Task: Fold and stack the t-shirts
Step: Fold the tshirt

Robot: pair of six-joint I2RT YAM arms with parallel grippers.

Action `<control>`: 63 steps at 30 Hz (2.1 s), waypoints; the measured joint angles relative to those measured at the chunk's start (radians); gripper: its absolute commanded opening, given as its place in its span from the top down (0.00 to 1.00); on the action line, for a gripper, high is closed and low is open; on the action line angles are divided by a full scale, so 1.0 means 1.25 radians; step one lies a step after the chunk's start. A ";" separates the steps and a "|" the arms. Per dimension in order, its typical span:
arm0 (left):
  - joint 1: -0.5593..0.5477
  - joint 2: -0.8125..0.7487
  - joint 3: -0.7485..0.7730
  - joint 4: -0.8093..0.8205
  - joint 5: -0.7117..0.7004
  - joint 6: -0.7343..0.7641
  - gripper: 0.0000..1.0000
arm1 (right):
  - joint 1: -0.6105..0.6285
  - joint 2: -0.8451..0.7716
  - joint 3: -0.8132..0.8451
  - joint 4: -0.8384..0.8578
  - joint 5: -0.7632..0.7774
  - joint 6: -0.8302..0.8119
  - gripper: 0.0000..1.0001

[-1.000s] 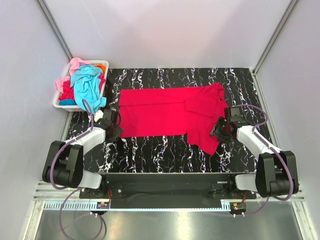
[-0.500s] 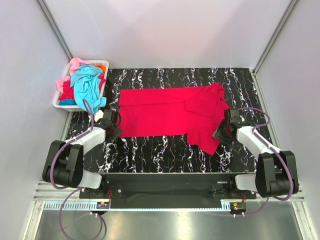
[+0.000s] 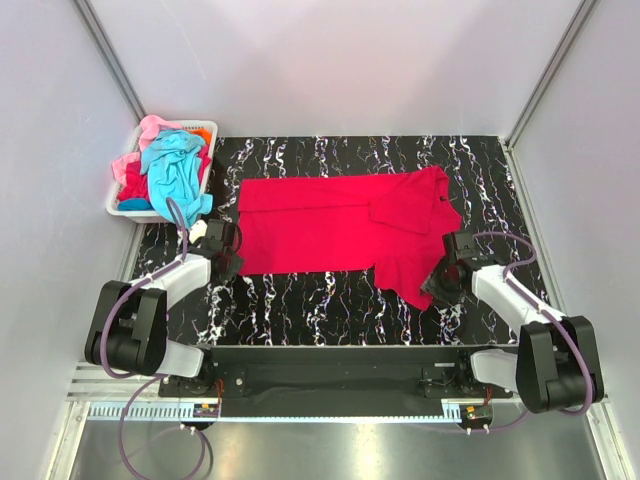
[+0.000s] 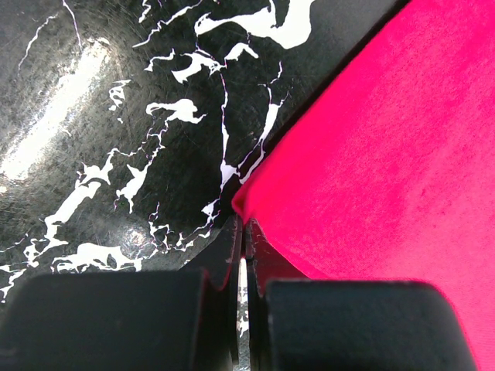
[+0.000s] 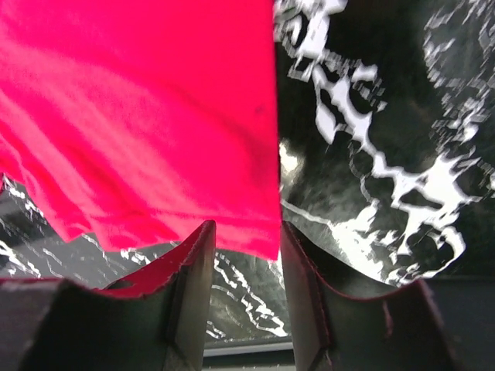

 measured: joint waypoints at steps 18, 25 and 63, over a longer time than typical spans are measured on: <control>0.000 -0.001 0.000 0.001 0.007 0.001 1.00 | 0.107 0.013 0.012 -0.106 0.096 0.083 0.59; 0.000 -0.003 0.000 0.001 0.015 0.006 1.00 | 0.111 0.067 0.036 -0.093 0.099 0.084 0.58; 0.000 -0.263 -0.064 -0.092 0.042 0.042 1.00 | 0.122 -0.097 0.212 -0.287 0.245 0.043 1.00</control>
